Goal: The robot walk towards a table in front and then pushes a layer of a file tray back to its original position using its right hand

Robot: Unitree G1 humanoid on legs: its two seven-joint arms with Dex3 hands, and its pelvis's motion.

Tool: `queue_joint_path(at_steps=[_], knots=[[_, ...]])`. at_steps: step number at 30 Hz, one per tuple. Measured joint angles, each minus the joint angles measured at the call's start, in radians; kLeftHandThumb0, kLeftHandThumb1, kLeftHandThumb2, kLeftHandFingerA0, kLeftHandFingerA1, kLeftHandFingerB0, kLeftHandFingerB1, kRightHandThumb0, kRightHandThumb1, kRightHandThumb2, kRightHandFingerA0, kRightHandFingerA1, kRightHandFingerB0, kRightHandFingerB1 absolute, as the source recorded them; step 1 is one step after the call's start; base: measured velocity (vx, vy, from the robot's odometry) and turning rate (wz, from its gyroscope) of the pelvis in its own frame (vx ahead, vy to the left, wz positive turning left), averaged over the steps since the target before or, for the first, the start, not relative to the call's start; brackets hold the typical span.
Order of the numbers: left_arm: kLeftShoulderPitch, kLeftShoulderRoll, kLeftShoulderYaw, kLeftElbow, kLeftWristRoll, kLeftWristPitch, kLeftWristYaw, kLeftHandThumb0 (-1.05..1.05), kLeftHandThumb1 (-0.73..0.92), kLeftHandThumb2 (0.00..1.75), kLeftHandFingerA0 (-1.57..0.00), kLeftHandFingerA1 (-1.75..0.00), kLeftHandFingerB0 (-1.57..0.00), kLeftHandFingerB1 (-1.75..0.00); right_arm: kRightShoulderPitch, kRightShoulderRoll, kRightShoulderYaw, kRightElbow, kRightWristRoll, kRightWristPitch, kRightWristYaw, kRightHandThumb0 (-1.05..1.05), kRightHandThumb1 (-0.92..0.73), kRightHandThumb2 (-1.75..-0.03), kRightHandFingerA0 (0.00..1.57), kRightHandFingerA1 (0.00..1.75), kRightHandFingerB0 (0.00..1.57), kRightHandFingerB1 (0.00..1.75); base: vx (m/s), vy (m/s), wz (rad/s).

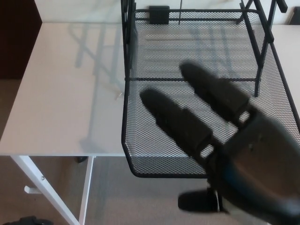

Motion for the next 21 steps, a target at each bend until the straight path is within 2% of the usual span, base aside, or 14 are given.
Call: queue_joint_path(at_steps=[9, 10, 11, 12, 13, 16, 17, 21], knots=[[-0.003, 0.002, -0.001, -0.009, 0.003, 0.005, -0.001, -0.27, 0.68, 0.61, -0.47, -0.42, -0.34, -0.36, 0.064, -0.010, 0.003, 0.216, -0.050, -0.024, -0.042, -0.89, -0.53, -0.86, 0.00, 0.00, 0.00, 0.00, 0.00, 0.000, 0.00], [-0.004, 0.002, -0.001, -0.009, 0.004, 0.005, -0.001, -0.27, 0.68, 0.61, -0.47, -0.42, -0.34, -0.36, 0.059, -0.010, 0.001, 0.239, -0.058, -0.024, -0.050, -0.82, -0.66, -0.61, 0.00, 0.00, 0.00, 0.00, 0.00, 0.000, 0.00], [-0.004, 0.002, -0.001, -0.008, 0.004, 0.005, -0.001, -0.27, 0.68, 0.61, -0.47, -0.41, -0.34, -0.36, 0.054, -0.010, 0.000, 0.261, -0.070, -0.023, -0.060, -0.88, -0.54, -0.87, 0.00, 0.00, 0.00, 0.00, 0.00, 0.000, 0.00], [-0.005, 0.002, -0.001, -0.008, 0.004, 0.005, -0.001, -0.27, 0.68, 0.61, -0.47, -0.41, -0.34, -0.36, 0.048, -0.009, 0.000, 0.285, -0.082, -0.022, -0.072, -0.88, -0.54, -0.87, 0.00, 0.00, 0.00, 0.00, 0.00, 0.000, 0.00], [-0.006, 0.002, -0.001, -0.008, 0.004, 0.005, -0.001, -0.27, 0.68, 0.61, -0.48, -0.41, -0.34, -0.36, 0.041, -0.009, 0.000, 0.305, -0.093, -0.021, -0.083, -0.82, -0.66, -0.60, 0.00, 0.00, 0.00, 0.00, 0.00, 0.000, 0.00], [-0.008, 0.002, -0.002, -0.008, 0.005, 0.006, -0.001, -0.27, 0.68, 0.61, -0.48, -0.41, -0.34, -0.36, 0.016, -0.005, 0.002, 0.368, -0.134, -0.015, -0.130, -0.80, -0.65, -0.60, 0.00, 0.00, 0.00, 0.00, 0.00, 0.000, 0.00], [-0.009, 0.002, -0.002, -0.008, 0.005, 0.006, -0.001, -0.27, 0.68, 0.61, -0.48, -0.41, -0.34, -0.36, 0.007, -0.001, 0.004, 0.388, -0.150, -0.011, -0.147, -0.89, -0.55, -0.87, 0.00, 0.00, 0.00, 0.01, 0.00, 0.000, 0.00], [-0.011, 0.004, -0.005, -0.011, 0.009, 0.007, -0.001, -0.28, 0.69, 0.61, -0.48, -0.41, -0.33, -0.36, -0.050, 0.033, 0.017, 0.438, -0.209, 0.012, -0.215, -0.88, -0.54, -0.86, 0.00, 0.00, 0.00, 0.01, 0.00, 0.000, 0.00]])
